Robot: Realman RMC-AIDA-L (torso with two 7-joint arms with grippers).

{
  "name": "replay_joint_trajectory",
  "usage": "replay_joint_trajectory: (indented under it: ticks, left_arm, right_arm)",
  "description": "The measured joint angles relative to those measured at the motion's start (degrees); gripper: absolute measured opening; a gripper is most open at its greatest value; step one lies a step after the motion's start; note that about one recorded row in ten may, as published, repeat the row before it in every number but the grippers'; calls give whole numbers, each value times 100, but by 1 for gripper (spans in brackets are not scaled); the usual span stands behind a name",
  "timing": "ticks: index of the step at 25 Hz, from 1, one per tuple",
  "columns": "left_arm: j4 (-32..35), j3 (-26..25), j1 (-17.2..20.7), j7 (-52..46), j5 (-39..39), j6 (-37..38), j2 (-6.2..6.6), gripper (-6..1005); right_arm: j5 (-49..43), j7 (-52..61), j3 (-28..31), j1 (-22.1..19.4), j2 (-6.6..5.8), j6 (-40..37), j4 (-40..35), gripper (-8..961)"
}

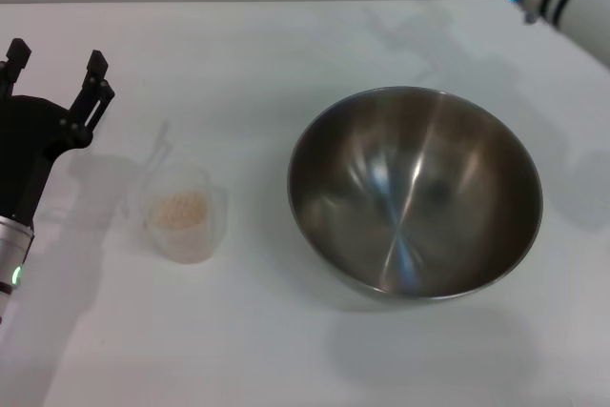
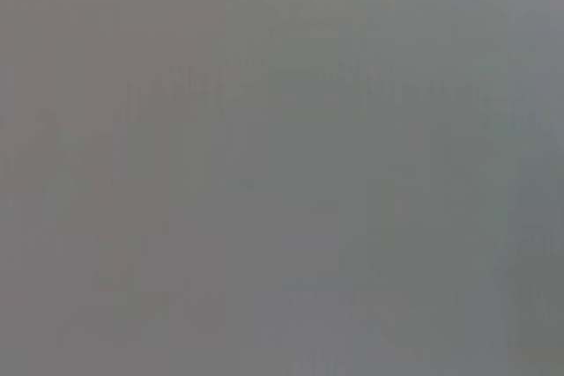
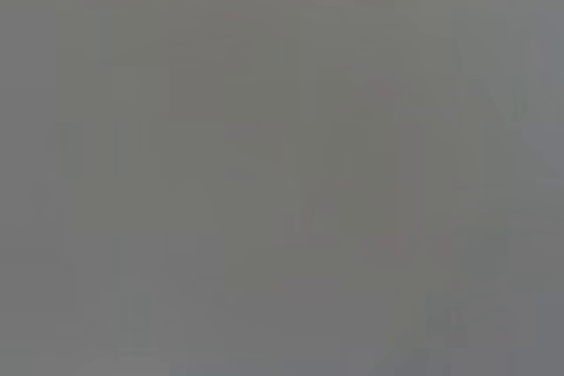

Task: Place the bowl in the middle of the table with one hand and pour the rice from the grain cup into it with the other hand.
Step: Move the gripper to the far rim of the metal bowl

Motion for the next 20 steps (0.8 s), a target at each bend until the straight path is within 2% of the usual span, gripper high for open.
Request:
replay_joint_trajectory:
  ticks: [4, 7, 9, 12, 16, 20]
  left_arm:
    - [14, -9, -24, 0, -1, -1, 9, 862]
    - [32, -10, -54, 0, -1, -2, 17, 862]
    - [37, -10, -67, 0, 0, -6, 21, 861]
    - [39, -15, -79, 0, 0, -8, 24, 861]
    - [70, -71, -110, 0, -7, -9, 26, 861]
    - [100, -103, -152, -2, -9, -9, 22, 861]
  right_arm:
    - [3, 115, -1041, -299, 22, 1846, -1315, 684]
    - [355, 99, -1376, -298, 27, 2878, -1901, 681]
    - [1014, -224, -1444, -210, 12, 3644, -2303, 679]
    - [2333, -1218, -1241, -122, -5, 4629, -2914, 676]
    - [4332, -3067, -413, 79, -9, 6318, -3628, 671]
    - [5315, -4178, 508, 422, -16, 8142, -3893, 667]
